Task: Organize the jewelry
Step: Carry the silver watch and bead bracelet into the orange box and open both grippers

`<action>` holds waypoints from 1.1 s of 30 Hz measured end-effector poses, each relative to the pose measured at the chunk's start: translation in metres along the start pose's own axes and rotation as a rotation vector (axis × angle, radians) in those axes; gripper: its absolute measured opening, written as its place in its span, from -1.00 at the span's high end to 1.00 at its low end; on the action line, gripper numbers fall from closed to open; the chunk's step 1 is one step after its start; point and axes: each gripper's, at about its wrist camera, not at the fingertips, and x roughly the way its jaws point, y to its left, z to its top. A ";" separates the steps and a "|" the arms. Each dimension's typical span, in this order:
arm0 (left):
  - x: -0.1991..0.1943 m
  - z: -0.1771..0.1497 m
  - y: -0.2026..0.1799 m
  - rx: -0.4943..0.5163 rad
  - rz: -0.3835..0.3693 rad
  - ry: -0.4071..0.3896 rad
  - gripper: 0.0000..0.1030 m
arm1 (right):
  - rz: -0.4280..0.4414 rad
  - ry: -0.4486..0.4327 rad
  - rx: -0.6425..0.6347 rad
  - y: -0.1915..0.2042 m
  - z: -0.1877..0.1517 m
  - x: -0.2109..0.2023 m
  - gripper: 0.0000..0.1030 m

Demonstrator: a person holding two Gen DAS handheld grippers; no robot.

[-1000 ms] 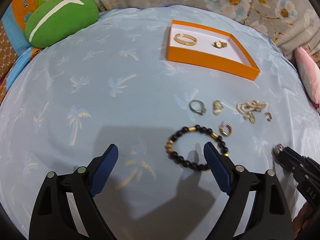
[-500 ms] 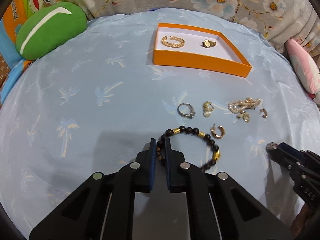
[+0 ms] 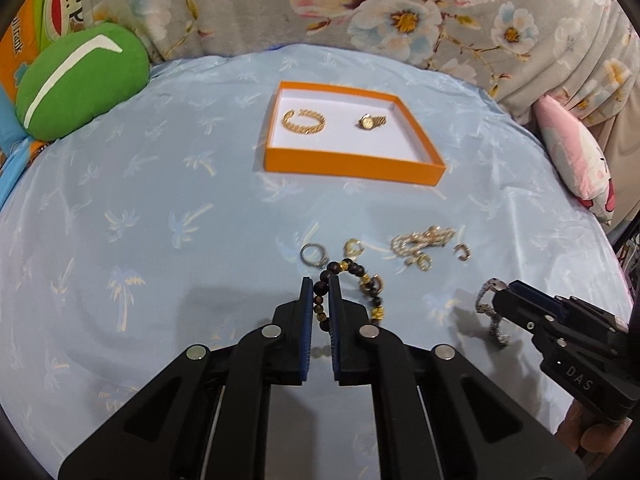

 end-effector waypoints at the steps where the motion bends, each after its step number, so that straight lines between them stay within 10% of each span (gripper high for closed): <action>1: -0.002 0.002 -0.002 0.003 -0.006 -0.005 0.87 | 0.002 -0.008 0.000 0.000 0.002 -0.002 0.54; 16: -0.019 0.070 -0.019 0.070 -0.009 -0.141 0.87 | -0.008 -0.128 -0.012 -0.004 0.074 -0.003 0.54; 33: 0.089 0.163 -0.016 0.051 -0.002 -0.124 0.87 | -0.007 -0.098 0.014 -0.025 0.171 0.106 0.54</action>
